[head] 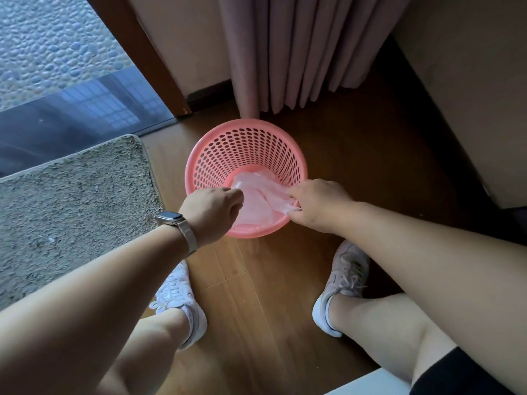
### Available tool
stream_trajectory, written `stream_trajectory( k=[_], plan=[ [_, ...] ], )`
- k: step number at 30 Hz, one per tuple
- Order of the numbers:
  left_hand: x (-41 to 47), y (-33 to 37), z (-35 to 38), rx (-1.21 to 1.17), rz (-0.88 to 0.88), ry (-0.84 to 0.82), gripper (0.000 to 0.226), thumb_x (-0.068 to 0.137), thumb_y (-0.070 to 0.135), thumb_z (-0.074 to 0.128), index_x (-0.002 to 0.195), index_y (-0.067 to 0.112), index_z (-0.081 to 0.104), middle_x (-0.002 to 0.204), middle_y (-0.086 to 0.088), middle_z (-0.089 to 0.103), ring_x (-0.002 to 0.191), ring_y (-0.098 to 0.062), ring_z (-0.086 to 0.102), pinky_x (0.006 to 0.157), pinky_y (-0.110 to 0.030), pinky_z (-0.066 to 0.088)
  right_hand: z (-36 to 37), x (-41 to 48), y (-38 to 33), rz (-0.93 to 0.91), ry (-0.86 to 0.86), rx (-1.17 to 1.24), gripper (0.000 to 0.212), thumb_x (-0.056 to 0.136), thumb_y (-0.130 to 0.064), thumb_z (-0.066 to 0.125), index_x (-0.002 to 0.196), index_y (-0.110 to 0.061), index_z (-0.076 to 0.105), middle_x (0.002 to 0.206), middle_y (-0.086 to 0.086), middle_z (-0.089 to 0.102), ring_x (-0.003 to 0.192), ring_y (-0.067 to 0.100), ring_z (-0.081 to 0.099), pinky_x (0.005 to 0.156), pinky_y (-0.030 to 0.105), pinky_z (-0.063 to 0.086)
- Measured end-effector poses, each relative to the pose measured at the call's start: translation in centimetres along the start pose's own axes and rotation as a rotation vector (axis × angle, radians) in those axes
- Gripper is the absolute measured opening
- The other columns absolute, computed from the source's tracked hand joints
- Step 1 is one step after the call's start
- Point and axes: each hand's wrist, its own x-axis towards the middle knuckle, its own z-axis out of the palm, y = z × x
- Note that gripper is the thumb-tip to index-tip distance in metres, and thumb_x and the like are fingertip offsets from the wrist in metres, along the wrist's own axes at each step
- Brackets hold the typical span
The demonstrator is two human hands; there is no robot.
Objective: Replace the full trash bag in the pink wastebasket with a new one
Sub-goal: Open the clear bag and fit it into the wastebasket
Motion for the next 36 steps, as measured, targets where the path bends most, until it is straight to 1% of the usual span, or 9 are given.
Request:
stream_trajectory(
  k=[4,10,16,22,24,27,29,33,36],
  plan=[
    [-0.9,-0.3,-0.4,-0.063,-0.034,0.021,0.024,0.092,0.016,0.052,0.102,0.026,0.072,0.100,0.000,0.074,0.081,-0.027,0.068,0.065,-0.030,0.049,1.1,1.8,-1.2,0.022,0.032,-0.032,0.035,0.092,-0.042,0.053,0.116,-0.017,0.055,0.107,0.006,0.059,0.095,0.028,0.060,0.075,0.039,0.052],
    [-2.1,-2.3,-0.7,-0.048,-0.028,-0.081,0.027,0.095,0.030,0.054,0.118,0.029,0.067,0.110,-0.002,0.072,0.095,-0.029,0.067,0.077,-0.035,0.052,2.8,2.4,-0.6,0.016,0.055,0.137,0.013,0.095,-0.022,0.048,0.087,-0.018,0.057,0.093,0.002,0.058,0.077,0.020,0.058,0.065,0.035,0.054],
    [-2.5,-5.2,-1.2,0.124,-0.031,-0.115,0.014,0.087,0.036,0.065,0.086,0.022,0.068,0.080,-0.005,0.072,0.067,-0.029,0.065,0.057,-0.028,0.044,1.0,1.2,1.3,-0.103,0.111,0.278,0.009,0.085,-0.019,0.058,0.077,-0.019,0.053,0.093,-0.003,0.055,0.085,0.018,0.054,0.071,0.033,0.052],
    [-3.1,-7.7,-0.9,0.241,0.120,0.053,0.014,0.075,0.016,0.075,0.070,0.013,0.062,0.071,-0.006,0.064,0.064,-0.031,0.063,0.059,-0.036,0.044,0.8,0.1,3.8,-0.287,0.138,0.035,0.011,0.079,-0.013,0.062,0.074,-0.016,0.052,0.092,-0.012,0.049,0.090,0.004,0.038,0.073,0.011,0.027],
    [-3.4,-7.2,-0.6,0.280,0.135,0.057,0.004,0.079,0.018,0.062,0.080,0.014,0.062,0.080,-0.007,0.062,0.073,-0.032,0.061,0.063,-0.039,0.043,1.1,0.6,4.0,-0.364,0.150,0.025,0.013,0.077,-0.009,0.064,0.071,-0.014,0.053,0.088,-0.003,0.056,0.092,0.012,0.048,0.091,0.008,0.027],
    [-3.7,-5.3,-0.7,0.244,0.161,-0.012,0.036,0.071,0.031,0.050,0.103,0.017,0.061,0.101,-0.007,0.062,0.092,-0.031,0.059,0.077,-0.042,0.046,1.7,1.0,4.3,-0.431,0.157,0.063,0.015,0.073,-0.003,0.066,0.068,-0.011,0.055,0.083,0.004,0.061,0.091,0.021,0.056,0.094,0.016,0.035],
    [-3.5,-3.7,-0.7,0.198,0.212,-0.045,0.055,0.070,0.042,0.050,0.118,0.017,0.058,0.111,-0.005,0.062,0.100,-0.028,0.058,0.085,-0.041,0.047,2.1,1.0,4.5,-0.444,0.158,0.108,0.012,0.073,-0.003,0.067,0.070,-0.010,0.058,0.087,0.007,0.065,0.098,0.024,0.058,0.100,0.011,0.029],
    [-2.5,-0.6,1.0,0.082,0.084,-0.093,0.069,0.083,0.053,0.056,0.139,0.016,0.042,0.124,-0.005,0.060,0.111,-0.027,0.059,0.093,-0.040,0.045,2.4,1.0,5.1,-0.484,0.193,0.178,0.015,0.073,-0.004,0.063,0.068,-0.015,0.054,0.077,0.000,0.058,0.081,0.018,0.057,0.078,0.021,0.042],
    [-2.0,-0.3,2.1,0.034,0.021,-0.117,0.058,0.086,0.042,0.061,0.135,0.019,0.040,0.111,-0.004,0.066,0.101,-0.029,0.063,0.088,-0.040,0.046,2.4,1.1,5.4,-0.483,0.213,0.157,0.013,0.072,-0.010,0.060,0.068,-0.019,0.050,0.074,-0.005,0.053,0.073,0.015,0.053,0.065,0.026,0.037]
  ],
)
